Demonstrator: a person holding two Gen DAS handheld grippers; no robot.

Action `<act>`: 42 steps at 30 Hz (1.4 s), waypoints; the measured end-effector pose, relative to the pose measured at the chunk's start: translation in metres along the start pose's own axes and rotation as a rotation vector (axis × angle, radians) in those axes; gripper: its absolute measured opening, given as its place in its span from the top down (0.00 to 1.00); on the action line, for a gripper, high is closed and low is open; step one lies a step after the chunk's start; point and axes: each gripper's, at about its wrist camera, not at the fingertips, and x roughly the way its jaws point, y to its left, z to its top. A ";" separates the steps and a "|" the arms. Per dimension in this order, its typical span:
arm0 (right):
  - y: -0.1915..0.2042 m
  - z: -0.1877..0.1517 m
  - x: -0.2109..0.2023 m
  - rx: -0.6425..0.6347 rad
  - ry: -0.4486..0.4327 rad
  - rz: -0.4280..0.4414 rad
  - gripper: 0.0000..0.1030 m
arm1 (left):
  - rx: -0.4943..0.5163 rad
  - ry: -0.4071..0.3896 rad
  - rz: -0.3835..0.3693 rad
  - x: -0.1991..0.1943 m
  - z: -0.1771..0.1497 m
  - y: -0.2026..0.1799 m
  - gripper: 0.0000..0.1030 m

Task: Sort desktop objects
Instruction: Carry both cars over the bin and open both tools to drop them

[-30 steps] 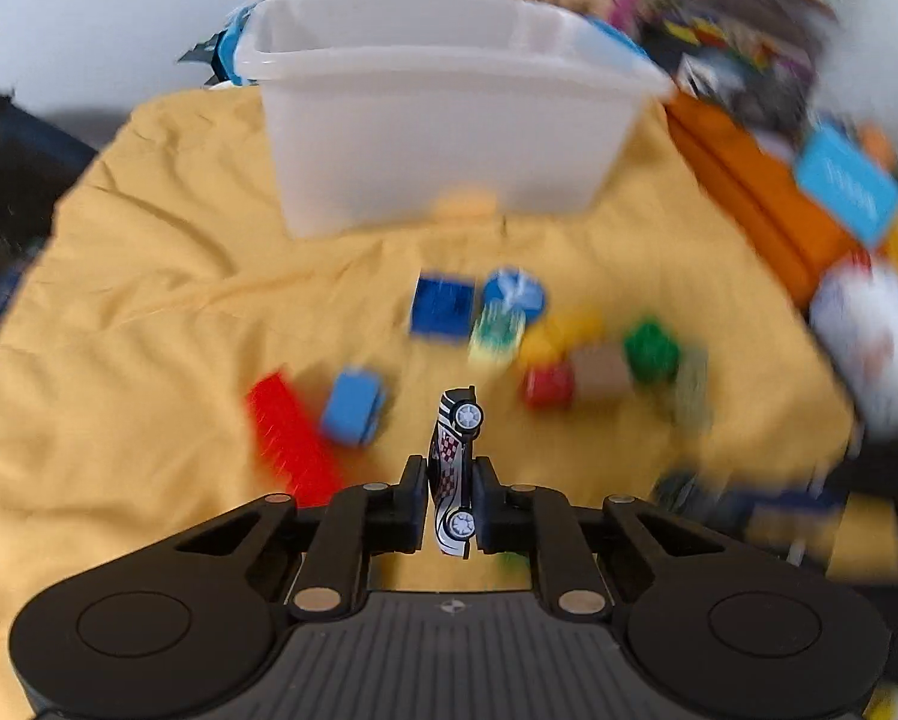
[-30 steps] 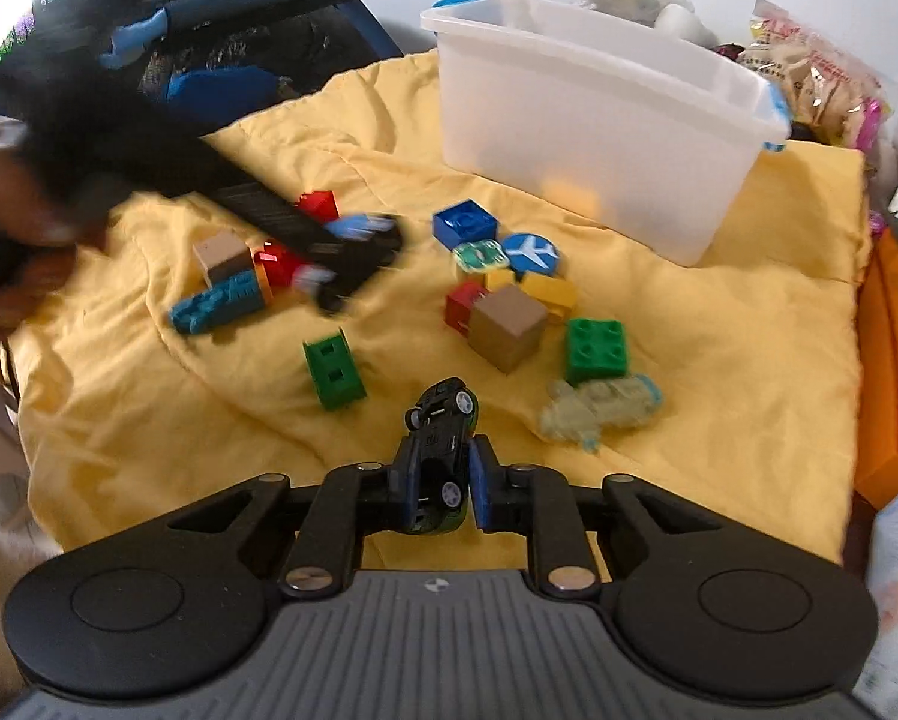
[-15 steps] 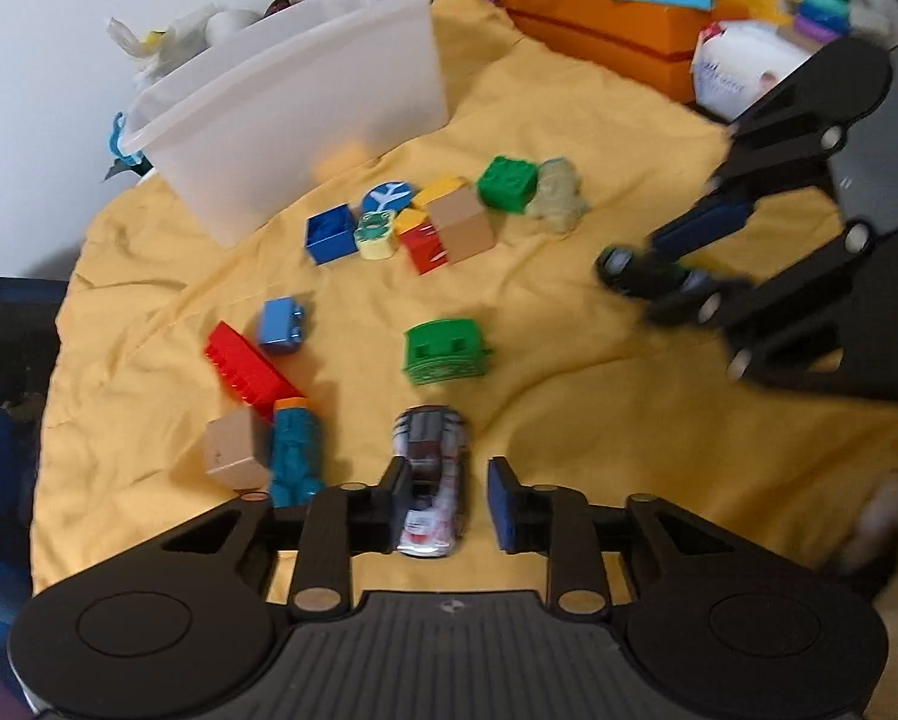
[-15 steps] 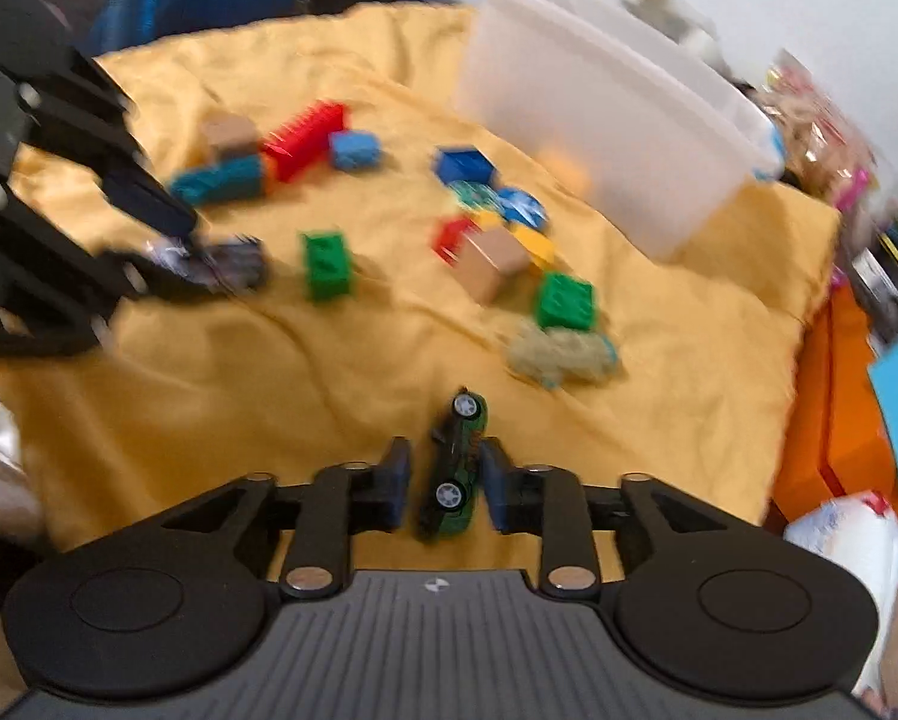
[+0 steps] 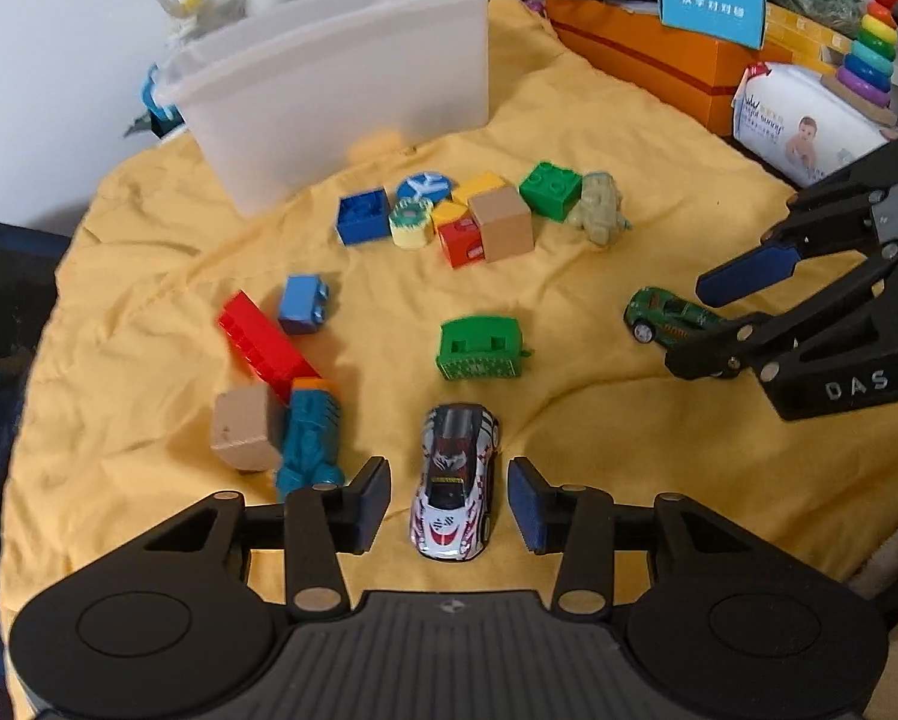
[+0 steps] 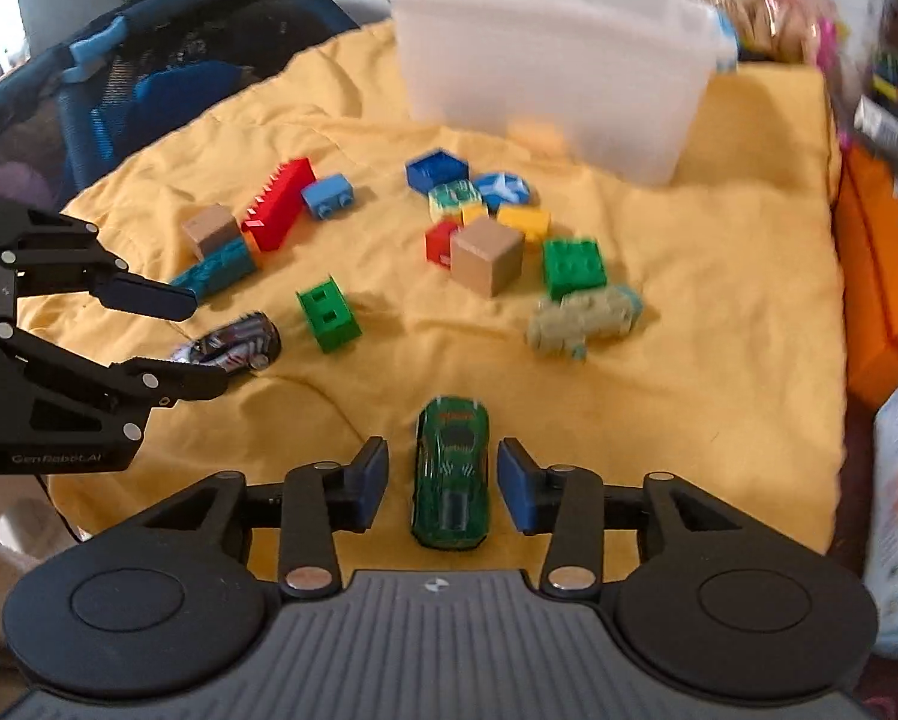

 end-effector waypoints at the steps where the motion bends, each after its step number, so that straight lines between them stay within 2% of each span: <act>1: 0.000 -0.003 0.004 0.001 0.008 -0.011 0.55 | -0.012 0.017 -0.006 0.005 -0.001 0.001 0.54; 4: 0.000 -0.013 0.009 -0.008 0.009 -0.016 0.55 | -0.045 0.015 -0.039 0.008 -0.006 0.007 0.58; 5: -0.001 -0.015 0.008 -0.008 0.002 -0.011 0.56 | -0.052 0.013 -0.072 0.008 -0.006 0.009 0.68; 6: -0.002 -0.015 0.007 -0.010 0.003 -0.009 0.58 | -0.056 0.012 -0.084 0.008 -0.006 0.009 0.68; 7: -0.001 -0.014 0.007 -0.016 0.006 -0.003 0.68 | -0.049 0.014 -0.084 0.007 -0.005 0.009 0.69; 11: 0.004 -0.008 0.001 -0.045 0.020 -0.005 0.68 | -0.030 -0.012 -0.096 -0.004 0.003 0.008 0.69; 16: -0.004 0.010 -0.016 -0.029 -0.045 -0.023 0.68 | -0.038 -0.099 -0.078 -0.030 0.026 0.020 0.69; 22: -0.018 0.050 -0.026 -0.034 -0.136 -0.060 0.68 | -0.039 -0.202 -0.015 -0.042 0.072 0.041 0.69; 29: -0.039 0.114 -0.031 -0.043 -0.291 -0.092 0.68 | -0.139 -0.329 0.038 -0.043 0.141 0.082 0.69; 34: -0.055 0.168 -0.030 -0.048 -0.379 -0.132 0.68 | -0.091 -0.402 0.138 -0.034 0.186 0.095 0.69; 37: -0.070 0.198 -0.022 -0.020 -0.390 -0.149 0.68 | -0.094 -0.402 0.149 -0.020 0.212 0.107 0.69; 42: -0.095 0.227 0.003 0.070 -0.338 -0.150 0.68 | -0.146 -0.329 0.153 0.017 0.240 0.126 0.69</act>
